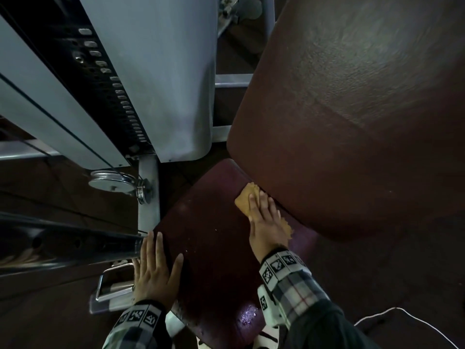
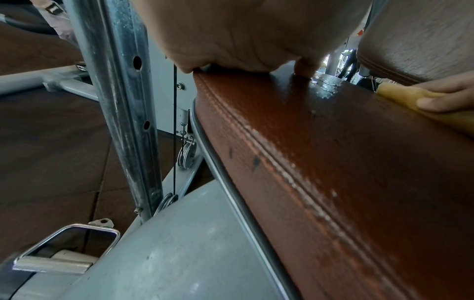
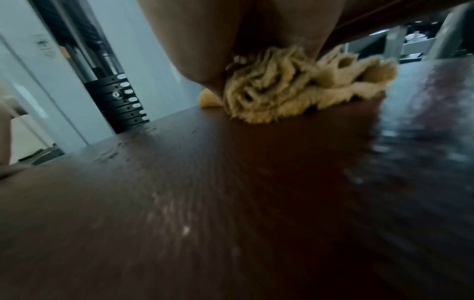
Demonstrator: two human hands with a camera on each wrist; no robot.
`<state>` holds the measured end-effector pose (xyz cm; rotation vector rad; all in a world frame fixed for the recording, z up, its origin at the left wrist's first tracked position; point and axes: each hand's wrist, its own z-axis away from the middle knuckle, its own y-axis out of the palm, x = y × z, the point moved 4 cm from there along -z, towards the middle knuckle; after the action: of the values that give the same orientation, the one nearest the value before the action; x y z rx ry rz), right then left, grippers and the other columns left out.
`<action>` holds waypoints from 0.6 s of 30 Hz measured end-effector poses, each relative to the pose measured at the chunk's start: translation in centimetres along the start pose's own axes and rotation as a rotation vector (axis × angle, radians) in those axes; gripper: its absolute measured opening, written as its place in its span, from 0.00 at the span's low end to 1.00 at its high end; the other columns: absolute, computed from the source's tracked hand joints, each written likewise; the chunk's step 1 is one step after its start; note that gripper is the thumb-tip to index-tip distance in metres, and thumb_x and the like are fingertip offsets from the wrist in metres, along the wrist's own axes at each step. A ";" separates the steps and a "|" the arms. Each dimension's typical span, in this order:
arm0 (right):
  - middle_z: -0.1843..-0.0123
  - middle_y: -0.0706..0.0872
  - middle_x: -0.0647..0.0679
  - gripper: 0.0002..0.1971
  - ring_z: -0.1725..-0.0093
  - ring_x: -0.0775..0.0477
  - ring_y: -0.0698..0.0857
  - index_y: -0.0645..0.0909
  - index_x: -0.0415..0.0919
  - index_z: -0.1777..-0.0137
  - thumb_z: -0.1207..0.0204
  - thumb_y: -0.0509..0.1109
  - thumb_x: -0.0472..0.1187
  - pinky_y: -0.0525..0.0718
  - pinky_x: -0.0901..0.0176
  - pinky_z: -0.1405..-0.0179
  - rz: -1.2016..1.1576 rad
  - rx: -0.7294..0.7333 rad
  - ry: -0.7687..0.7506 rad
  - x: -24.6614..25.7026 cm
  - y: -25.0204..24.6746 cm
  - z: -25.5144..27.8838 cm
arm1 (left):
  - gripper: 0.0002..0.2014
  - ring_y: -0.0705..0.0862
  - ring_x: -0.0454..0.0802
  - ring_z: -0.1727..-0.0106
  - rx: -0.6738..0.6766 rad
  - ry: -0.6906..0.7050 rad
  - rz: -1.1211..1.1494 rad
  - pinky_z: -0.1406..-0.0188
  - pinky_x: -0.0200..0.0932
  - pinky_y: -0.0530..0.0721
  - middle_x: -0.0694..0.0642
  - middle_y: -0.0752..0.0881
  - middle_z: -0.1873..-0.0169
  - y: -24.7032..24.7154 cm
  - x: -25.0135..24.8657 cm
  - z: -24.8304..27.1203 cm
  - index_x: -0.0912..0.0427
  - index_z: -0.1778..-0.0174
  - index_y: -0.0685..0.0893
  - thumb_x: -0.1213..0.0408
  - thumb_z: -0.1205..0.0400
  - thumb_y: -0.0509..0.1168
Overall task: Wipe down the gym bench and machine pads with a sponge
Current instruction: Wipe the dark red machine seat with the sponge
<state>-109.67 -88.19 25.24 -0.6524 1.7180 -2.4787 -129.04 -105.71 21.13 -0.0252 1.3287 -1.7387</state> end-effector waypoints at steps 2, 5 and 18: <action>0.17 0.36 0.57 0.29 0.18 0.51 0.39 0.40 0.54 0.19 0.14 0.48 0.41 0.42 0.56 0.21 -0.011 0.001 -0.080 -0.6 0.5 1.1 | 0.44 0.30 0.37 0.20 -0.004 0.002 -0.003 0.21 0.49 0.30 0.40 0.31 0.21 -0.1 0.0 0.0 0.46 0.20 0.33 0.28 0.30 0.33; 0.19 0.35 0.61 0.26 0.19 0.56 0.39 0.37 0.57 0.21 0.19 0.36 0.51 0.45 0.61 0.20 0.024 0.017 -0.110 -2.7 0.6 3.0 | 0.44 0.30 0.37 0.19 -0.010 0.005 -0.013 0.21 0.49 0.30 0.41 0.32 0.20 -0.1 0.0 0.0 0.47 0.20 0.33 0.28 0.30 0.32; 0.16 0.41 0.51 0.34 0.17 0.45 0.45 0.39 0.53 0.18 0.18 0.53 0.42 0.58 0.50 0.22 0.037 0.009 0.003 0.0 0.0 1.3 | 0.44 0.35 0.36 0.18 -0.048 0.072 0.053 0.20 0.48 0.35 0.40 0.39 0.18 -0.6 0.6 -0.1 0.47 0.17 0.42 0.29 0.28 0.39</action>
<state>-109.23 -89.35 25.59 -0.6105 1.7025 -2.4627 -129.79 -106.01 21.29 0.0460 1.4110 -1.6771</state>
